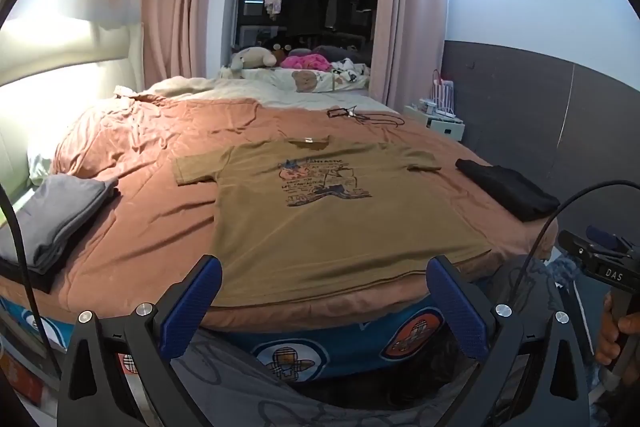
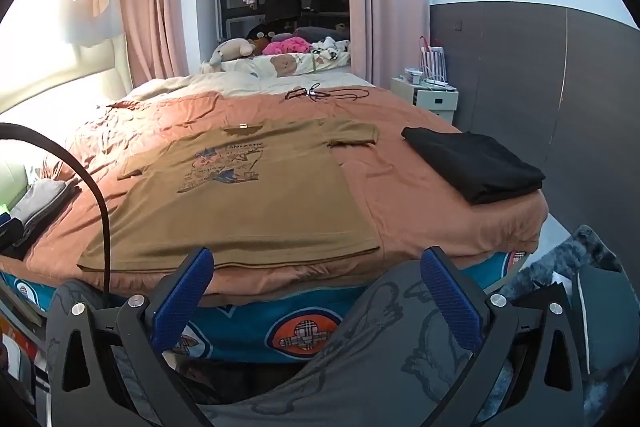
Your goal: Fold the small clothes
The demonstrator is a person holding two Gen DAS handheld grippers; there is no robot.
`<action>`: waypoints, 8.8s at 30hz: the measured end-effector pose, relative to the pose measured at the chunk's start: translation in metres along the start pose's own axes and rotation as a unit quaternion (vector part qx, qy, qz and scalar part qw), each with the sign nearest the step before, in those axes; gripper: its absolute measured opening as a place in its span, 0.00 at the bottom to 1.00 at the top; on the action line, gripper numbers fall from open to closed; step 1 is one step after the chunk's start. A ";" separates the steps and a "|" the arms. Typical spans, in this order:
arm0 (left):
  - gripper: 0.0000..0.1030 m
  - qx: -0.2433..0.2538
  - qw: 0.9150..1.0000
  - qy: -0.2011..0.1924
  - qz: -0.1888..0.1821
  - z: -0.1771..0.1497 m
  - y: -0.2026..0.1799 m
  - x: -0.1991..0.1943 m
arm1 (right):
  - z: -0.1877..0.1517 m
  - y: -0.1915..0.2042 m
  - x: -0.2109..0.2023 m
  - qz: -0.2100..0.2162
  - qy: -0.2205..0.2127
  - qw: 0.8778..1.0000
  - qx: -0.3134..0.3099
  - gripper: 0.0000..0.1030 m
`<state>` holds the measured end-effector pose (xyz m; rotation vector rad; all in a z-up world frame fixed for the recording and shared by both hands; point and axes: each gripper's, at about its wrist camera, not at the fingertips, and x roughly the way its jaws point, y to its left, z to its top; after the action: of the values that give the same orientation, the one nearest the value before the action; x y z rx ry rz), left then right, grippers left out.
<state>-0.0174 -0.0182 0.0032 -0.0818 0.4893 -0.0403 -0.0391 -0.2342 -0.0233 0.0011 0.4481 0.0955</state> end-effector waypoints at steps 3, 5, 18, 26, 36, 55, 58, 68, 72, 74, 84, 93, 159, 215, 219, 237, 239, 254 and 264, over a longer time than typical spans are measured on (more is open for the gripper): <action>1.00 -0.002 1.000 -0.001 -0.004 0.000 0.001 -0.002 | 0.000 -0.002 0.001 -0.002 -0.001 1.000 0.000 1.00; 1.00 -0.003 1.000 -0.002 -0.007 -0.001 0.000 -0.003 | 0.000 0.000 -0.002 -0.004 -0.005 1.000 -0.004 1.00; 1.00 -0.004 1.000 -0.007 -0.009 -0.003 0.001 -0.013 | -0.005 0.001 -0.007 -0.003 -0.013 1.000 -0.004 1.00; 1.00 -0.002 1.000 -0.011 -0.012 -0.006 -0.001 -0.018 | -0.006 0.002 -0.010 -0.002 -0.016 1.000 -0.006 1.00; 1.00 0.000 1.000 -0.015 -0.014 -0.005 -0.003 -0.025 | -0.009 0.004 -0.013 -0.002 -0.020 1.000 -0.010 1.00; 1.00 0.000 1.000 -0.016 -0.014 -0.006 -0.003 -0.026 | -0.014 0.006 -0.018 -0.001 -0.026 1.000 -0.015 1.00; 1.00 0.000 1.000 -0.016 -0.014 -0.006 -0.003 -0.026 | -0.014 0.007 -0.018 -0.001 -0.027 1.000 -0.016 1.00; 1.00 -0.004 1.000 -0.014 -0.011 -0.006 -0.006 -0.026 | -0.010 0.007 -0.017 0.007 -0.023 0.999 -0.022 1.00; 1.00 -0.011 1.000 -0.013 -0.013 0.002 -0.002 -0.023 | 0.001 0.007 -0.013 0.016 -0.023 0.999 -0.017 1.00; 1.00 -0.015 1.000 -0.010 -0.015 0.008 0.002 -0.019 | 0.005 0.007 -0.011 0.020 -0.024 0.999 -0.016 1.00; 1.00 -0.028 1.000 0.002 0.013 0.034 0.037 0.015 | 0.034 0.020 0.037 0.040 -0.010 0.999 -0.023 1.00; 1.00 -0.054 0.997 0.020 0.051 0.053 0.087 0.048 | 0.071 0.031 0.100 0.062 0.013 0.998 -0.016 1.00; 0.62 -0.282 0.933 0.199 0.101 0.125 0.371 0.404 | 0.213 0.186 0.494 0.224 0.148 0.962 -0.049 0.90; 0.04 -0.280 0.941 0.187 -0.016 0.219 0.342 0.463 | 0.198 0.289 0.691 0.354 0.333 0.867 0.110 0.11; 0.04 -0.271 0.943 0.194 -0.022 0.226 0.318 0.467 | 0.210 0.241 0.668 0.327 0.307 0.886 0.117 0.54; 0.55 -0.266 0.932 0.232 -0.079 0.215 0.224 0.515 | 0.212 0.124 0.622 0.298 0.267 0.903 0.155 0.65; 0.55 -0.263 0.936 0.223 -0.068 0.217 0.229 0.510 | 0.212 0.120 0.622 0.298 0.266 0.903 0.157 0.65; 0.53 -0.280 0.928 0.246 0.010 0.171 0.289 0.508 | 0.223 0.161 0.675 0.313 0.260 0.903 0.139 0.65; 0.40 -0.262 0.929 0.262 0.006 0.164 0.301 0.565 | 0.231 0.190 0.729 0.303 0.283 0.900 0.132 0.49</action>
<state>0.5638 0.2597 -0.1433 -0.6055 1.0296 0.0843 0.6970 0.0272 -0.1258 0.3928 1.0341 0.6624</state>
